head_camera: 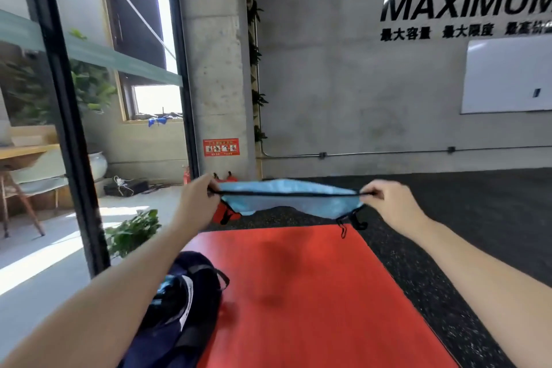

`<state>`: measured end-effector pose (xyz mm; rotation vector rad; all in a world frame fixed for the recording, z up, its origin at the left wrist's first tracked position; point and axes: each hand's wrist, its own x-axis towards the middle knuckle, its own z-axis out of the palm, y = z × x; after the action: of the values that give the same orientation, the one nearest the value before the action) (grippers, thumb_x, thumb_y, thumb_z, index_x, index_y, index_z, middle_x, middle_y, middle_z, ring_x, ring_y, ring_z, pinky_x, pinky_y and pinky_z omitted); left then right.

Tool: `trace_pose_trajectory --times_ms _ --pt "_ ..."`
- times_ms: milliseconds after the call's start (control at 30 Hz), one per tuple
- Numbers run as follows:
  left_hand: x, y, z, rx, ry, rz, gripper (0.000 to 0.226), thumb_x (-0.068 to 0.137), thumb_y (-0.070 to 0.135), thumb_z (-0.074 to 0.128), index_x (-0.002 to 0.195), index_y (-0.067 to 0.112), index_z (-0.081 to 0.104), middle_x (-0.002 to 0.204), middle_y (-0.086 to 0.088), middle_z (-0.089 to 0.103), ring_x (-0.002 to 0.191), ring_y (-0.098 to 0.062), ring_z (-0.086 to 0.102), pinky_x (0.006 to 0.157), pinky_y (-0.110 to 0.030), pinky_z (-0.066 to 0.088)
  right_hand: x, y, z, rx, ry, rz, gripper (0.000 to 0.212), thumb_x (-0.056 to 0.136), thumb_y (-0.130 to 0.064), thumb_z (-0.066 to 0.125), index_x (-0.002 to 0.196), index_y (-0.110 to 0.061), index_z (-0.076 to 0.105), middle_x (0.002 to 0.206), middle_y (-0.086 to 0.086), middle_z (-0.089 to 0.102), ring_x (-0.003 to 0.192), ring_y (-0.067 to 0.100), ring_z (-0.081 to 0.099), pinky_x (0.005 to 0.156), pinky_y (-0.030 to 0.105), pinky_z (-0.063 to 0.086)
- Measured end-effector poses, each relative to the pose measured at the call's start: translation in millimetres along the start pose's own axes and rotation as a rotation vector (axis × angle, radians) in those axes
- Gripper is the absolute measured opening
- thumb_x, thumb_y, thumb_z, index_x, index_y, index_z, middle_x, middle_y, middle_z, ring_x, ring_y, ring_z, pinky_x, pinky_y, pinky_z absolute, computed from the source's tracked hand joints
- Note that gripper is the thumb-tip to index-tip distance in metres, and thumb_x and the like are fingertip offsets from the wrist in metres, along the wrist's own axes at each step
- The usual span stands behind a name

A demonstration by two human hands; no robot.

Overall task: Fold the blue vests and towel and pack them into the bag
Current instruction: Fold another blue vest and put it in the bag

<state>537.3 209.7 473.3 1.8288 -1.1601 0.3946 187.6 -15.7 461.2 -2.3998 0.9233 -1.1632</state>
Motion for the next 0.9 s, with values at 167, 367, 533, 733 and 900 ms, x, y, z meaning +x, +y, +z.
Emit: trace_pose_trajectory --times_ms 167,367,533,733,900 --pt "-130 -54 28 0.106 -0.206 -0.108 0.036 0.072 -0.008 0.067 0.069 0.027 0.056 0.064 0.009 0.059 0.07 -0.025 0.061 0.062 -0.029 0.037 -114 35 43 -0.094 -0.287 0.163 0.021 0.08 -0.008 0.078 0.077 -0.029 0.075 0.078 -0.013 0.074 0.079 0.001 0.067 0.073 0.019 0.045" --pt "-226 -70 27 0.179 -0.411 -0.168 0.027 0.077 0.007 0.065 0.075 0.033 0.058 0.07 0.01 0.062 0.076 -0.016 0.06 0.069 -0.032 0.047 -206 56 54 -0.218 -0.398 0.225 0.019 0.08 -0.024 0.077 0.072 -0.038 0.067 0.081 -0.014 0.07 0.081 0.0 0.062 0.075 0.019 0.045" --pt "-239 -55 18 0.035 -0.383 -0.191 0.022 0.085 0.013 0.069 0.079 0.033 0.064 0.061 0.011 0.066 0.062 0.0 0.058 0.061 -0.009 0.038 -219 54 34 -0.173 -0.279 0.277 0.021 0.083 -0.027 0.078 0.068 -0.036 0.066 0.074 -0.016 0.07 0.078 -0.003 0.063 0.067 0.015 0.041" --pt "-222 -34 17 -0.147 -0.295 -0.207 0.011 0.091 0.017 0.068 0.09 0.028 0.07 0.052 0.016 0.054 0.053 0.002 0.048 0.056 -0.011 0.037 -197 48 16 -0.019 -0.155 0.303 0.013 0.093 -0.02 0.069 0.085 -0.03 0.071 0.087 -0.017 0.071 0.087 -0.004 0.06 0.073 0.021 0.041" --pt "-201 -42 43 -0.189 -0.24 -0.264 0.013 0.094 0.023 0.066 0.094 0.035 0.072 0.07 0.023 0.067 0.066 0.003 0.059 0.064 -0.019 0.043 -166 66 33 0.024 -0.179 0.302 0.01 0.094 -0.021 0.069 0.093 -0.028 0.075 0.091 -0.016 0.071 0.092 0.001 0.063 0.08 0.024 0.042"
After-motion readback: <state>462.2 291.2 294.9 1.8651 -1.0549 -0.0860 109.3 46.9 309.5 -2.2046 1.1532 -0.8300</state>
